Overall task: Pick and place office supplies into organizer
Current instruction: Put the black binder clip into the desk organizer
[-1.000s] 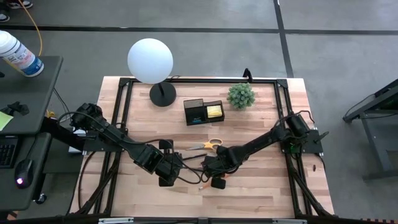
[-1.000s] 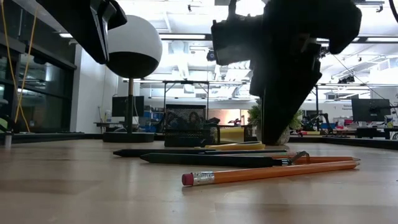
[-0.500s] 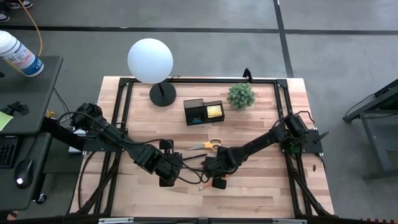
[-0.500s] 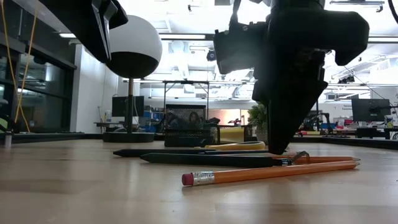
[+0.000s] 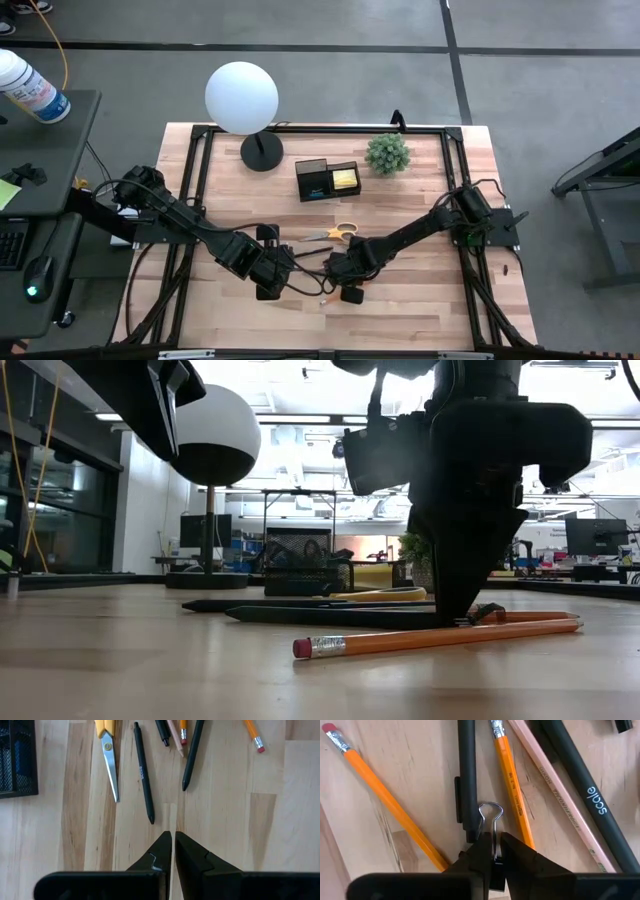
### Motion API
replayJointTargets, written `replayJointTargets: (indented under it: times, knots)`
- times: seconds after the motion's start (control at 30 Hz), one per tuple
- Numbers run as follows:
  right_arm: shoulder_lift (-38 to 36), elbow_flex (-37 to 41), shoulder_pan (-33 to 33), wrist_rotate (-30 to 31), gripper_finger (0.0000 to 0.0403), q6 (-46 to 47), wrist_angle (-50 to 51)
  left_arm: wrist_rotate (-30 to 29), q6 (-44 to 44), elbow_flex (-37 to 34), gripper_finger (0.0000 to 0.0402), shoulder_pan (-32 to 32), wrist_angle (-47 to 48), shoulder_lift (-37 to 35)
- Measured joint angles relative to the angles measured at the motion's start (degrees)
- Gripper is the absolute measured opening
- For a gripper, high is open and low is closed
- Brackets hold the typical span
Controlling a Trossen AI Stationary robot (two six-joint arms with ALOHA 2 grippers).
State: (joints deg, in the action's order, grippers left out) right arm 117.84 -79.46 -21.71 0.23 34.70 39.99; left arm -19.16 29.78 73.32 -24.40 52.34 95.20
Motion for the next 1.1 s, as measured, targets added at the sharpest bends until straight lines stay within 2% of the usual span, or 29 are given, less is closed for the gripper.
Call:
replayJointTargets:
  times: [0.13, 0.37, 0.5, 0.67, 0.9, 1.1]
  knots:
    - [0.04, 0.00, 0.04, -0.66, 0.0009, -0.01, 0.02, 0.02, -0.91, 0.00, 0.0014, -0.01, 0.00, 0.00]
    - [-0.39, -0.34, 0.02, -0.57, 0.0003, 1.05, 0.95, 0.02, -1.35, 0.00, 0.0014, 0.00, 0.00, 0.00]
    - [-0.36, -3.79, 0.17, -0.52, 0.0002, -1.05, 5.17, 0.02, -1.38, 0.00, 0.0014, 0.00, 0.15, 0.00]
    - [-0.39, -8.87, 1.61, 3.25, 0.0001, -5.19, 9.56, 0.39, -1.37, 0.00, 0.0014, -0.03, 0.77, 0.00]
    - [-0.48, -13.95, 7.68, 10.01, 0.0001, -11.36, 11.74, 2.40, -0.46, -0.02, 0.0014, -2.75, 5.54, -0.40]
    - [-0.52, -14.58, 15.54, 10.79, 0.0001, -18.59, 11.73, 1.35, 3.92, -0.02, 0.0014, -7.78, 8.86, -3.08]
